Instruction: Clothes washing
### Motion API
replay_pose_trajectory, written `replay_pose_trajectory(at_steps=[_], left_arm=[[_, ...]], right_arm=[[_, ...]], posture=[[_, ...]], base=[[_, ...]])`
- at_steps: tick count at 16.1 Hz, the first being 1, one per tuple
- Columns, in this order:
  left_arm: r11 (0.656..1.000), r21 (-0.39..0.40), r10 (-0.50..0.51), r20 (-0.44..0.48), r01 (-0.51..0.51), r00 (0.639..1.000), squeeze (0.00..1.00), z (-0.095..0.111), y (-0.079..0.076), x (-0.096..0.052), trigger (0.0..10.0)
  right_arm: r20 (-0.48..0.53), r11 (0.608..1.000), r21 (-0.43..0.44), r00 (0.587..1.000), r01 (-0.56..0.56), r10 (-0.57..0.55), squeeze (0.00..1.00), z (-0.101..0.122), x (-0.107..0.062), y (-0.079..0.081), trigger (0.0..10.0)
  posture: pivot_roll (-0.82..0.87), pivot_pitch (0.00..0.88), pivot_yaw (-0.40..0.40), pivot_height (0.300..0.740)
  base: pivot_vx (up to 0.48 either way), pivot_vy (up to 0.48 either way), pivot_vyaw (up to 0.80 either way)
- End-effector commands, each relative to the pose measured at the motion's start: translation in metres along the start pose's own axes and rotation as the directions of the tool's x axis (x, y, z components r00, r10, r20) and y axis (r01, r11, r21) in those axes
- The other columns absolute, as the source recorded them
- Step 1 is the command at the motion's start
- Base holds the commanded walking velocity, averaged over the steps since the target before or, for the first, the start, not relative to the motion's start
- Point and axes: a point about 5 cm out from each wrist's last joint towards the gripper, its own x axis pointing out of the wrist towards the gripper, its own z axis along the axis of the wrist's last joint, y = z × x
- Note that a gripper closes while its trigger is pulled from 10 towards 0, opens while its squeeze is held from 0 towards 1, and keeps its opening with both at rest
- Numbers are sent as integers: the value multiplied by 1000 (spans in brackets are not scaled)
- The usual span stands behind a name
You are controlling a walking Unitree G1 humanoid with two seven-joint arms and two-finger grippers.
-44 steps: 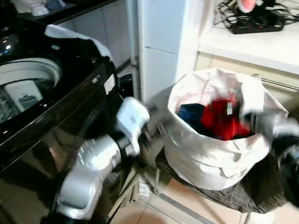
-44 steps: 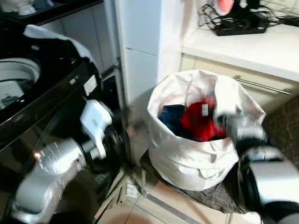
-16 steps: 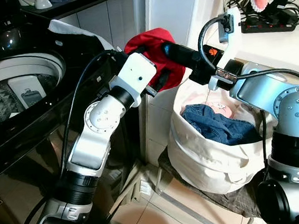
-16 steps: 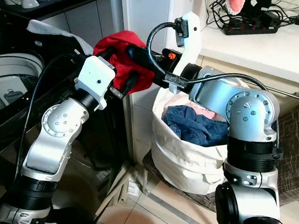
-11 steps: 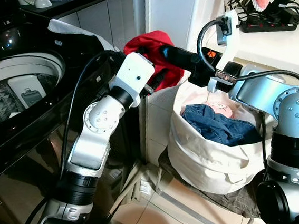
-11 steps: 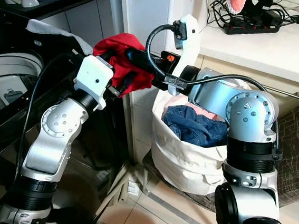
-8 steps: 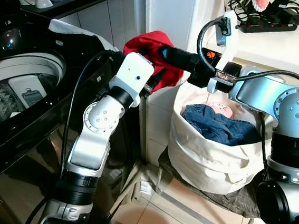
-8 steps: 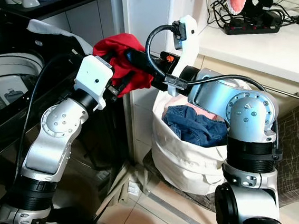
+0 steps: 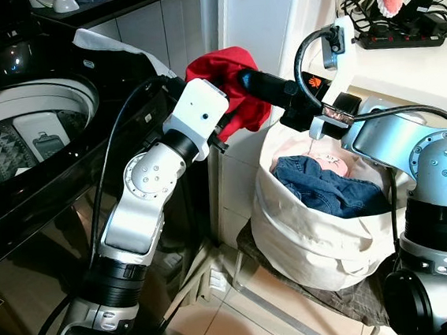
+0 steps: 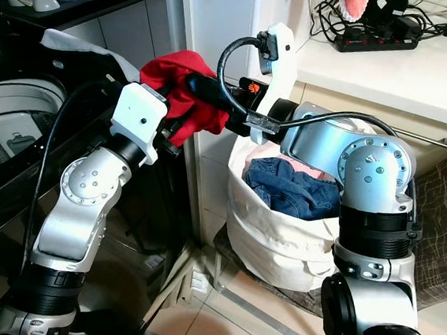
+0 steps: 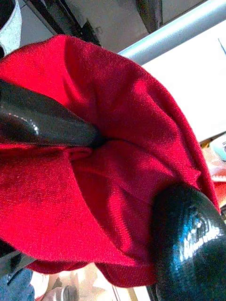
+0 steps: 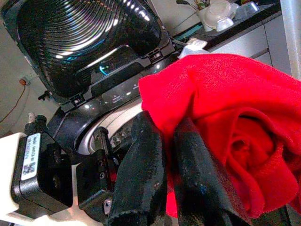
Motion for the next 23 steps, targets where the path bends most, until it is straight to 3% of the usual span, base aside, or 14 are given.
replay_pose_trajectory(at_steps=[1, 7, 8, 10, 11, 12, 14, 15, 16, 18, 19, 20, 22, 23], left_arm=[[999, -17, 44, -31, -44, 999, 0, -6, 9, -3, 0], [997, -12, 77, -51, -78, 996, 0, -9, 17, -5, 0], [996, -11, 85, -56, -86, 995, 0, -10, 20, -5, 0], [995, -6, 98, -61, -99, 993, 0, -11, 24, -5, 0], [994, 2, 107, -64, -107, 992, 0, -11, 27, -5, 0], [992, 17, 125, -71, -124, 990, 0, -12, 32, -5, 0], [984, 84, 163, -94, -155, 982, 0, -14, 46, -4, 0], [976, 125, 193, -110, -179, 975, 0, -15, 55, -3, 0], [937, 226, 298, -125, -265, 946, 0, -14, 79, -3, 0], [799, 428, 501, -87, -421, 861, 0, -2, 128, -4, 0], [620, 548, 671, 1, -561, 742, 0, 17, 172, -10, 0], [526, 572, 751, 35, -629, 660, 0, 27, 195, -15, 0], [466, 603, 808, 7, -647, 589, 0, 27, 213, -17, 0], [461, 623, 831, -52, -632, 554, 0, 19, 217, -19, 2000]], right_arm=[[14, 1000, -16, 1000, -4, 5, 0, 4, -4, 2, 0], [23, 1000, -30, 1000, -1, 2, 0, 7, -3, 2, 0], [27, 998, -56, 1000, 18, -16, 0, 8, -2, 1, 10000], [44, 998, -62, 999, 12, -9, 0, 10, -2, 1, 10000], [50, 998, -61, 999, 4, -1, 867, 10, -2, 2, 10000], [63, 998, -56, 998, -11, 14, 1000, 12, -2, 4, 10000], [107, 997, -82, 994, -5, 13, 1000, 18, -3, 4, 10000], [129, 996, -93, 992, -1, 13, 314, 20, -3, 4, 10000], [160, 994, -111, 987, -12, 30, 0, 25, -5, 6, 10000], [171, 987, -148, 982, -59, 85, 0, 27, -5, 14, 10000], [108, 969, -217, 984, -118, 144, 0, 20, -3, 25, 10000], [16, 949, -275, 986, -156, 167, 0, 8, 0, 32, 10000], [-89, 930, -304, 978, -205, 187, 0, -12, 7, 41, 10000], [-121, 932, -295, 976, -212, 183, 0, -23, 11, 44, 10000]], posture=[[19, 0, -65, 740], [24, 0, -65, 740], [27, 0, -65, 740], [27, 0, -65, 740], [27, 0, -65, 740], [27, 0, -61, 740], [29, 0, -58, 740], [29, 0, -58, 740], [30, 0, -58, 740], [34, 0, -58, 740], [34, 0, -58, 740], [32, 0, -57, 740], [29, 0, -56, 740], [29, 0, -56, 740]], base=[[0, 0, 0], [0, 0, 0], [0, 0, 0], [0, 0, 0], [0, 0, 0], [0, 0, 0], [0, 0, 0], [0, 0, 0], [0, 0, 0], [0, 0, 0], [0, 0, 0], [0, 0, 0], [0, 0, 0], [0, 0, 0]])
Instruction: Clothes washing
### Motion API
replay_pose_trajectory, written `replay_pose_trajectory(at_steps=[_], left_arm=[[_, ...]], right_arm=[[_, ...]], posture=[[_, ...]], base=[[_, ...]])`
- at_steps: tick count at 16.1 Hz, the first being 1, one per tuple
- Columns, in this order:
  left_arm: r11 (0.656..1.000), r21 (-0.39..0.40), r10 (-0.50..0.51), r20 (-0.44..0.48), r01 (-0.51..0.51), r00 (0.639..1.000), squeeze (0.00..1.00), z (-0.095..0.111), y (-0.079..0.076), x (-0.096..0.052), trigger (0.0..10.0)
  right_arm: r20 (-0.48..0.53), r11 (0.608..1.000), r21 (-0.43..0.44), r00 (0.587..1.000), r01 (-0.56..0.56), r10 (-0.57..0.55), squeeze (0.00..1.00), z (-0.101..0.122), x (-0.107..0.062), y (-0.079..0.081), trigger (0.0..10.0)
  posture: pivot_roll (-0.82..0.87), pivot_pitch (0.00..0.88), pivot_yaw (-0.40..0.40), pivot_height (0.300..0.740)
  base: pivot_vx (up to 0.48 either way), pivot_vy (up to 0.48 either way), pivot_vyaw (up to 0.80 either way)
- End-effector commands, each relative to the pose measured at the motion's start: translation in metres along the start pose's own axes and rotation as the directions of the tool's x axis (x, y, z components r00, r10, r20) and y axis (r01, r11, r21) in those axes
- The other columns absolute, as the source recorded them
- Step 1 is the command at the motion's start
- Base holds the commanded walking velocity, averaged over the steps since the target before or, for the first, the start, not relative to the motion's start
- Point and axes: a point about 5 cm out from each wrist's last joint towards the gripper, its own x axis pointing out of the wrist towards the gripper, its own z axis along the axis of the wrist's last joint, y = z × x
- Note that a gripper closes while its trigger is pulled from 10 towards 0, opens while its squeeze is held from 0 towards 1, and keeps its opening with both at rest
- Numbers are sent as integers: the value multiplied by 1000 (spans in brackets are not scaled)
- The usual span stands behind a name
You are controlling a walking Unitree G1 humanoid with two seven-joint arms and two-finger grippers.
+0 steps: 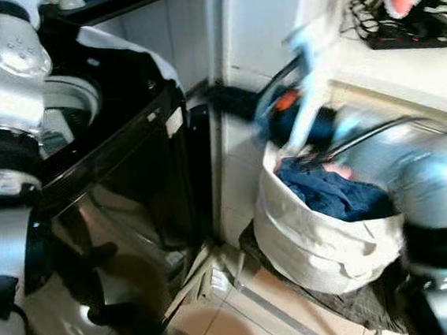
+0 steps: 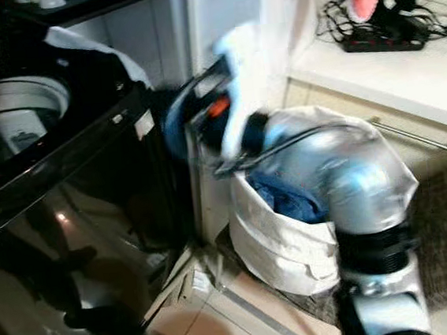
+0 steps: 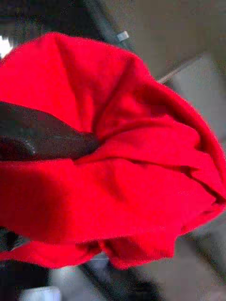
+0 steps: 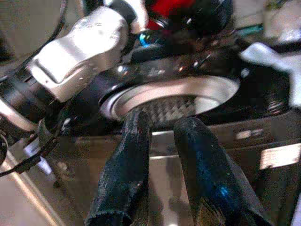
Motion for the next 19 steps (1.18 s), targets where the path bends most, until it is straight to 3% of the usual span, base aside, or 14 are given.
replay_pose_trajectory(at_steps=[1, 2, 3, 4, 5, 7, 8, 13, 19], left_arm=[[1000, -9, -23, -77, 23, 997, 0, -9, -6, 0, 7843], [996, -54, -80, -139, 74, 987, 0, -20, -18, -4, 10000], [966, -224, -185, -242, 131, 953, 0, -38, -42, -15, 10000], [933, -316, -265, -286, 170, 921, 0, -48, -59, -24, 10000], [928, -322, -298, -343, 186, 891, 188, -60, -66, -32, 10000], [927, -324, -315, -390, 191, 865, 188, -68, -69, -36, 10000], [924, -338, -318, -428, 176, 846, 1000, -72, -68, -38, 10000], [899, -408, -349, -455, 156, 820, 1000, -76, -68, -39, 10000], [901, -402, -346, -440, 163, 829, 1000, -74, -66, -37, 10000]], right_arm=[[-27, 1000, -18, 999, 17, -17, 0, -3, 0, 2, 10000], [-49, 999, -14, 998, 43, -44, 0, -8, 2, 0, 10000], [-74, 997, -6, 994, 75, -76, 0, -15, 4, 0, 10000], [-82, 997, 1, 994, 77, -77, 0, -18, 6, 2, 10000], [-102, 999, 5, 993, 54, -53, 0, -23, 8, 9, 10000], [-117, 999, 9, 993, 35, -34, 0, -26, 8, 13, 10000], [-137, 1000, 13, 991, 13, -11, 0, -30, 7, 18, 10000], [-153, 1000, 17, 988, 16, -13, 0, -33, 5, 19, 10000], [-157, 999, 18, 987, 27, -24, 0, -32, 4, 16, 10000]], posture=[[26, 0, -55, 740], [26, 0, -55, 740], [26, 0, -55, 740], [26, 0, -55, 740], [6, 0, -53, 740], [6, 0, -53, 740], [-5, 0, -51, 740], [3, 0, -58, 740], [5, 0, -60, 740]], base=[[0, 0, 0], [0, 0, 0], [0, 0, 0], [0, 0, 0], [0, 0, 0], [0, 0, 0], [0, 0, 0], [0, 0, 0], [0, 0, 0]])
